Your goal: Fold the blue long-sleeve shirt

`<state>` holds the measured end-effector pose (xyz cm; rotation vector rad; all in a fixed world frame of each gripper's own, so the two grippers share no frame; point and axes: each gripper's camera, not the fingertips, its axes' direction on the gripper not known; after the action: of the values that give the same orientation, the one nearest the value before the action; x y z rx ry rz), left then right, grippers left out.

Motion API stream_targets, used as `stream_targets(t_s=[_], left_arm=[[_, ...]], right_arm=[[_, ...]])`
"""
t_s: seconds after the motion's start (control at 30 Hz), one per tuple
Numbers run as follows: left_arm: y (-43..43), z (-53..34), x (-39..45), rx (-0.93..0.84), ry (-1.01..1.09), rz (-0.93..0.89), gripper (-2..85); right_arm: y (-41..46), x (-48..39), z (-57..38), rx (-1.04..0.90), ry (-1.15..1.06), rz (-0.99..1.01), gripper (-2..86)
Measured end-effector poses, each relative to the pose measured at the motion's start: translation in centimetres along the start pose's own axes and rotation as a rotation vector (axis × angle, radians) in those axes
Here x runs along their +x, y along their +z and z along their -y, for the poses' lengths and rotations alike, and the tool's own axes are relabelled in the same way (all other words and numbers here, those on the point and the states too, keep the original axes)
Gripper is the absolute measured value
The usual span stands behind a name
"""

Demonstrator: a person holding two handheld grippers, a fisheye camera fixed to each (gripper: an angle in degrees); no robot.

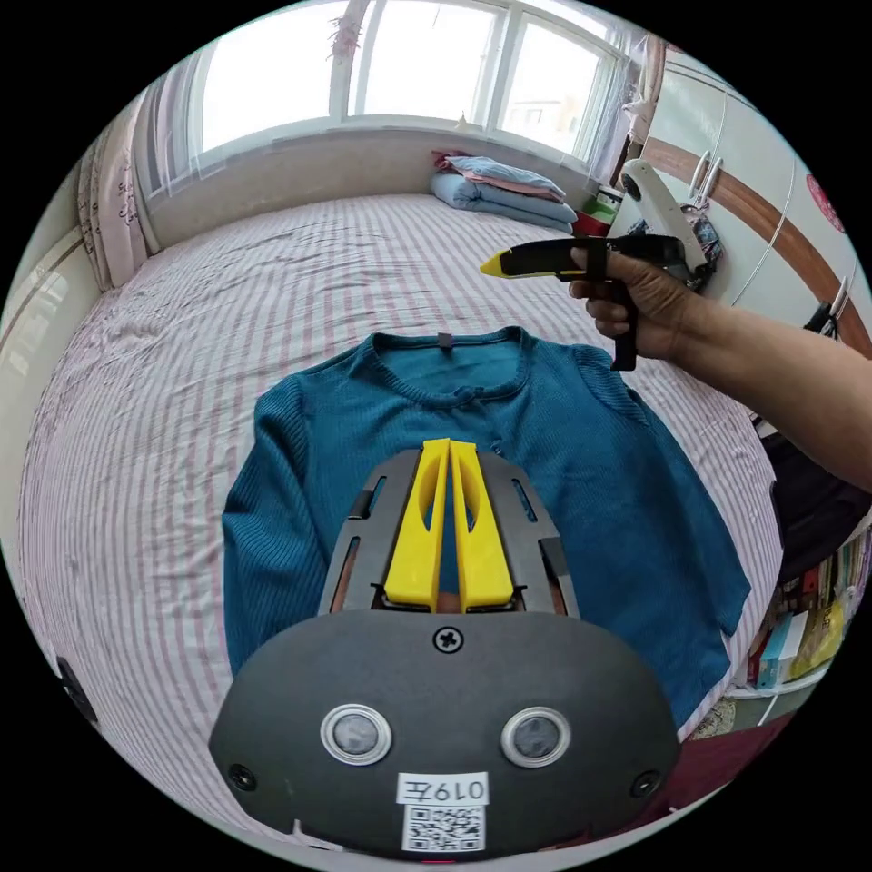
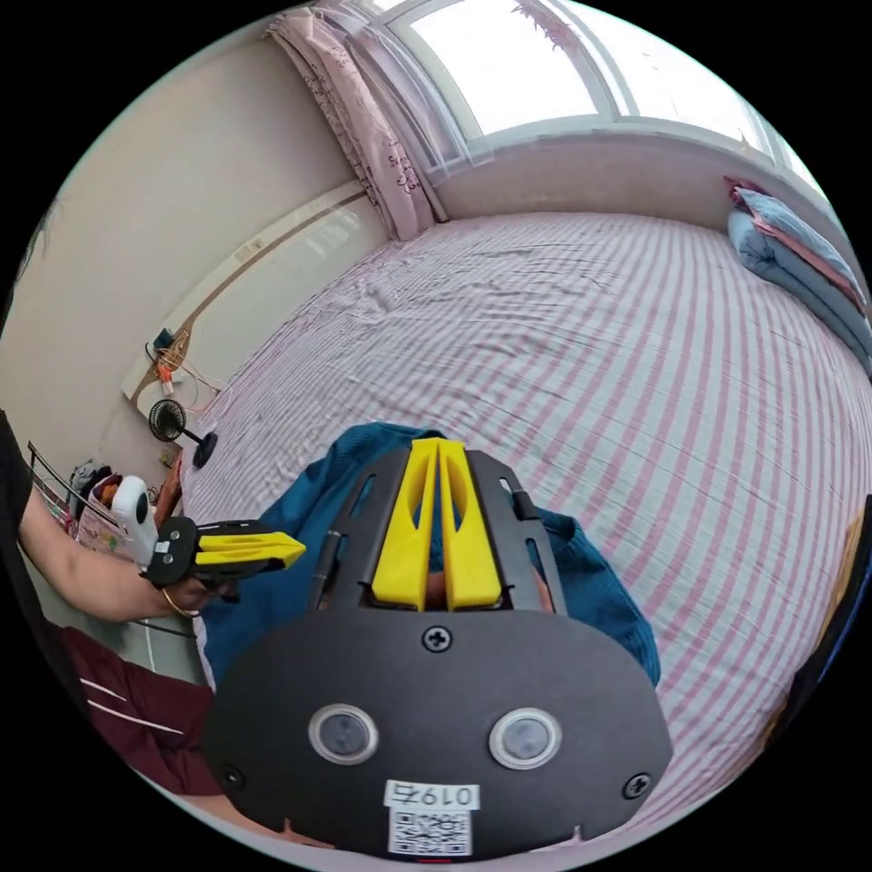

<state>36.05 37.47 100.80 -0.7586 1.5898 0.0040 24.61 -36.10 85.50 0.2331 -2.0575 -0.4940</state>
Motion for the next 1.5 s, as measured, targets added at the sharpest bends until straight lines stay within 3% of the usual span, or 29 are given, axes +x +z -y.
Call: stream_targets(t_s=[0.17, 0.27, 0.37, 0.43, 0.57, 0.67, 0.73, 0.9, 1.2, 1.33, 1.5], left_arm=[[-3.2, -4.2, -6.1, -0.070, -0.128, 0.140, 0.8], [-4.6, -6.4, -10.8, -0.111, -0.295, 0.230, 1.0], [-6.5, -8.9, -14.9, -0.050, -0.431, 0.119, 1.7], [-7.4, -10.8, -17.4, -0.041, -0.484, -0.049, 3.1], [-8.7, -13.1, -19.8, -0.150, -0.486, -0.024, 5.2], [-9.6, -15.3, -22.3, -0.229, -0.588, -0.015, 4.5], [-9.8, -16.5, -23.7, -0.266, -0.629, -0.142, 4.9], [-8.5, -15.7, -22.7, -0.533, -0.389, -0.034, 9.6], [-8.8, -13.1, -23.7, -0.678, -0.148, 0.056, 5.4], [-9.1, -12.6, -24.5, -0.693, -0.119, 0.029, 2.2], [-12.1, -12.1, -29.4, -0.579, -0.280, -0.057, 1.2]], right_arm=[[6.1, -1.7, 4.6, -0.129, -0.011, 0.055, 5.7], [9.5, -5.3, 7.7, -0.196, -0.192, 0.051, 5.2], [12.7, -10.1, 9.8, -0.280, -0.460, 0.063, 8.8], [14.5, -12.9, 10.3, -0.350, -0.621, 0.067, 10.6], [18.0, -17.6, 11.1, -0.499, -0.831, 0.019, 10.1], [18.2, -18.7, 12.4, -0.444, -0.784, 0.029, 7.6], [18.2, -18.9, 13.1, -0.416, -0.728, 0.047, 7.0], [19.7, -20.1, 13.3, -0.442, -0.702, 0.051, 6.0], [23.5, -23.0, 15.9, -0.462, -0.703, 0.038, 1.7], [25.1, -24.2, 17.4, -0.466, -0.707, 0.047, 0.0], [26.8, -24.3, 20.0, -0.443, -0.680, 0.019, -0.6]])
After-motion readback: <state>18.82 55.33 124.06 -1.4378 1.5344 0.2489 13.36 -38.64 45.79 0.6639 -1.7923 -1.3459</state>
